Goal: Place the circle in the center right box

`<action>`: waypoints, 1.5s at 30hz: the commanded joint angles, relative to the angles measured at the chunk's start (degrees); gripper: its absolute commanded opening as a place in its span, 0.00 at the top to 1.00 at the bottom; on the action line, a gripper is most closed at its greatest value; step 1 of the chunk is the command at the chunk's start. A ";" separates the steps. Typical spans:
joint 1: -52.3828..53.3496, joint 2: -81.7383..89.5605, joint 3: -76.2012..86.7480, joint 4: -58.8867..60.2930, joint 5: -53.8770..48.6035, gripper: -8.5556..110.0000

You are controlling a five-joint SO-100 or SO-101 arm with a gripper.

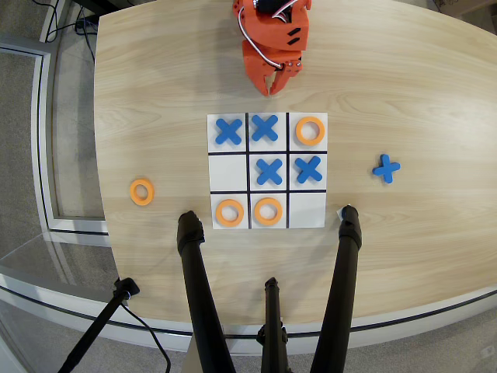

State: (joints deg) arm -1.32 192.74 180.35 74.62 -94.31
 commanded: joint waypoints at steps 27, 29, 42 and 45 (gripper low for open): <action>-0.35 -0.44 3.16 0.35 0.18 0.93; -0.35 -0.44 3.16 0.35 0.18 0.93; -0.26 -1.41 3.16 0.18 -0.18 0.93; 1.14 -2.02 3.16 -3.69 -0.35 0.93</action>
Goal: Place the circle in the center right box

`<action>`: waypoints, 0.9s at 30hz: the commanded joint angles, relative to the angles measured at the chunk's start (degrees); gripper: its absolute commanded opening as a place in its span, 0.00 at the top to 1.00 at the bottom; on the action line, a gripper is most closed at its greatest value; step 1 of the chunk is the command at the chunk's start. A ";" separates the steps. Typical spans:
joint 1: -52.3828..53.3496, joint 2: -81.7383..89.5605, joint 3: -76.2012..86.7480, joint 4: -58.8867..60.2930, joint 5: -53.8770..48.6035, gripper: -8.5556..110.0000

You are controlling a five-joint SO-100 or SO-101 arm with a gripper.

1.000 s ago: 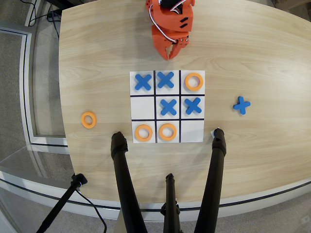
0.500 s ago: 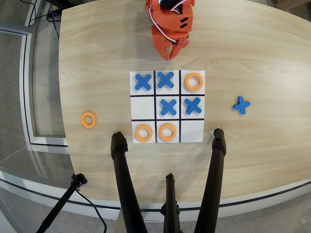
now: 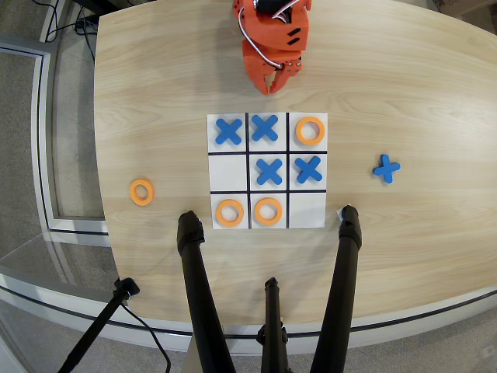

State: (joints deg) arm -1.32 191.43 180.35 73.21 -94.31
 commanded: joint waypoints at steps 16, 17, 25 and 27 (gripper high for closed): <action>3.96 -25.14 -22.76 6.59 0.26 0.91; 4.04 -27.07 -24.52 6.06 0.70 0.90; 7.82 -39.81 -31.73 -8.79 2.64 0.83; 9.67 -44.47 -33.75 -13.80 2.72 0.83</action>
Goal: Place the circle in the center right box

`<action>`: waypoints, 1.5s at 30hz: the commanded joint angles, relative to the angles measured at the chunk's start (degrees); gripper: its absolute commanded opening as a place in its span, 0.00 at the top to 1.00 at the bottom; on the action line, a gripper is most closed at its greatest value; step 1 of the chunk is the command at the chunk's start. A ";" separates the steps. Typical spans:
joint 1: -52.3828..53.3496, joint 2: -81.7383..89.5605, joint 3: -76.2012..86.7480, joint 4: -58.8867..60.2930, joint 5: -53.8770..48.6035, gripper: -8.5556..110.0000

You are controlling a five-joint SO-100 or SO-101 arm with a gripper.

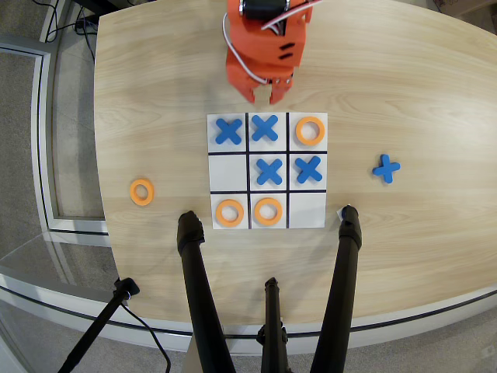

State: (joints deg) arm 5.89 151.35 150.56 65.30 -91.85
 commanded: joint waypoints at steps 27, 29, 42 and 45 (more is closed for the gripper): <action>25.84 -70.49 -68.64 -15.29 1.05 0.74; 26.37 -72.95 -68.99 -17.58 1.05 0.74; 26.89 -80.33 -65.65 -24.52 0.26 0.74; 26.54 -80.60 -63.63 -24.70 0.00 0.74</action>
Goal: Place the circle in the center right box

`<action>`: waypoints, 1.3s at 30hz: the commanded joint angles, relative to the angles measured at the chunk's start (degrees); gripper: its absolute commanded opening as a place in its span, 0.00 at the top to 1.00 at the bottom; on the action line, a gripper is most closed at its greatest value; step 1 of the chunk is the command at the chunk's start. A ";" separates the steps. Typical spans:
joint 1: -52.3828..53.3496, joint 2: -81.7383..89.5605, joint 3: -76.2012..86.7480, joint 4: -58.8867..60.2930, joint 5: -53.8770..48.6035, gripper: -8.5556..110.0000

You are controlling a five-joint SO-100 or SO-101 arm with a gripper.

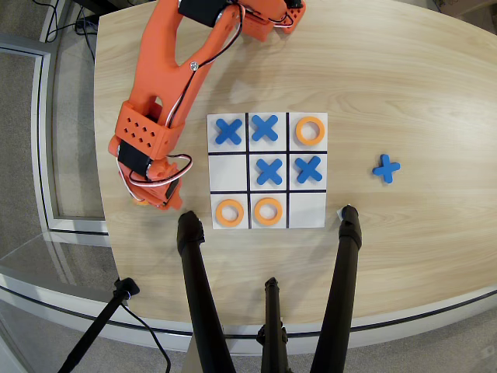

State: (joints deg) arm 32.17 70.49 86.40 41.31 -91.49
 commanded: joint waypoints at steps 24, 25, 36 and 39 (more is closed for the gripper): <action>0.88 -6.33 5.71 -10.81 -2.46 0.74; 0.88 -6.42 5.89 -10.81 -2.55 0.74; 0.97 -6.50 8.26 -11.43 -3.16 0.75; 0.97 -6.50 9.23 -13.10 -3.16 0.76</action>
State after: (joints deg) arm 32.70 64.16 94.39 29.09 -94.22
